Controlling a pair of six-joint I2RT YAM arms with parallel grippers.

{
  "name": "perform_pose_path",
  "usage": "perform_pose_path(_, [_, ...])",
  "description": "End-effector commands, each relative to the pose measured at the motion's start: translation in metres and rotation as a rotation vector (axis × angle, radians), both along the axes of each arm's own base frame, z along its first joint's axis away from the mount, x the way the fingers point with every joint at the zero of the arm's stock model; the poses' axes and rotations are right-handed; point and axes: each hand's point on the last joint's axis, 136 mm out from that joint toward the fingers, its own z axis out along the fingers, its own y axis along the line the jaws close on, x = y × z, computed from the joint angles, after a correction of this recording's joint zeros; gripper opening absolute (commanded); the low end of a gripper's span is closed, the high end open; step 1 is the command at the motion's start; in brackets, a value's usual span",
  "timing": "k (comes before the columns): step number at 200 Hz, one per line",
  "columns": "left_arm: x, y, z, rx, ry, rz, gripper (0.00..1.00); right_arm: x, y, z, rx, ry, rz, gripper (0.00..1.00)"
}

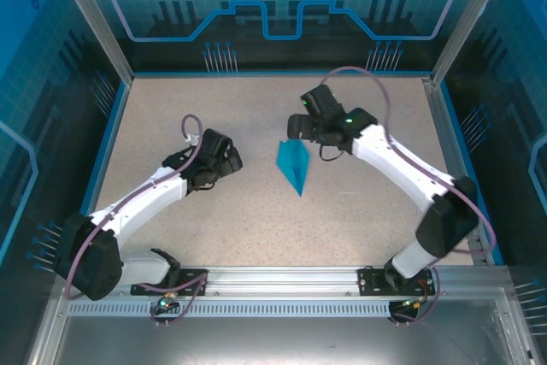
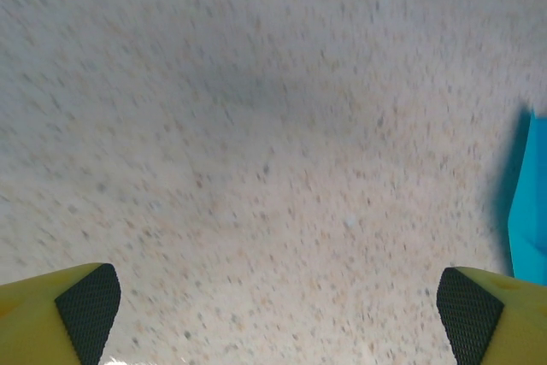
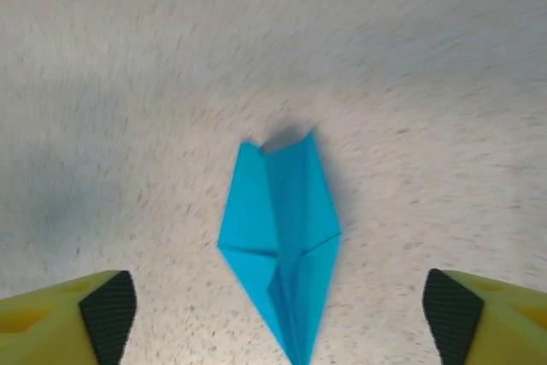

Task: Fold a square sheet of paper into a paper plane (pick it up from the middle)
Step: Reset both arms

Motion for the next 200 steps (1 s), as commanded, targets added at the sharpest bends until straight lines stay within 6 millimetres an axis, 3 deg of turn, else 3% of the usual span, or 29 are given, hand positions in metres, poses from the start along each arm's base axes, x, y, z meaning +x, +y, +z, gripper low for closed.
perform_pose_path(1, [0.01,0.03,0.024,0.12,-0.085,0.003,0.98,-0.002,-0.068,-0.002,-0.193,-0.079,-0.13,0.99])
perform_pose_path(22, [0.014,0.053,0.035,0.18,-0.164,0.029,0.98,-0.008,-0.117,0.007,-0.235,-0.181,-0.2,0.99])
perform_pose_path(56, [0.02,0.091,0.037,0.255,-0.255,0.059,0.99,-0.022,-0.202,-0.001,-0.255,-0.295,-0.402,0.99])
perform_pose_path(63, [0.023,0.095,0.035,0.249,-0.282,0.053,0.98,-0.027,-0.218,-0.015,-0.265,-0.293,-0.435,0.99])
perform_pose_path(87, [0.027,0.116,0.033,0.272,-0.358,0.08,0.98,-0.029,-0.25,-0.034,-0.264,-0.334,-0.501,0.99])
perform_pose_path(112, [0.032,0.134,0.024,0.332,-0.431,0.085,0.99,-0.019,-0.257,-0.059,-0.336,-0.353,-0.463,0.99])
perform_pose_path(133, [0.038,0.14,0.011,0.327,-0.446,0.049,0.98,-0.007,-0.248,-0.078,-0.347,-0.364,-0.39,0.99])
perform_pose_path(161, [0.051,0.126,-0.005,0.315,-0.485,-0.073,0.99,0.006,-0.232,-0.091,-0.337,-0.433,-0.278,0.99])
perform_pose_path(200, [0.059,0.102,-0.004,0.25,-0.592,-0.187,0.99,0.007,-0.211,-0.091,-0.316,-0.539,-0.155,1.0])
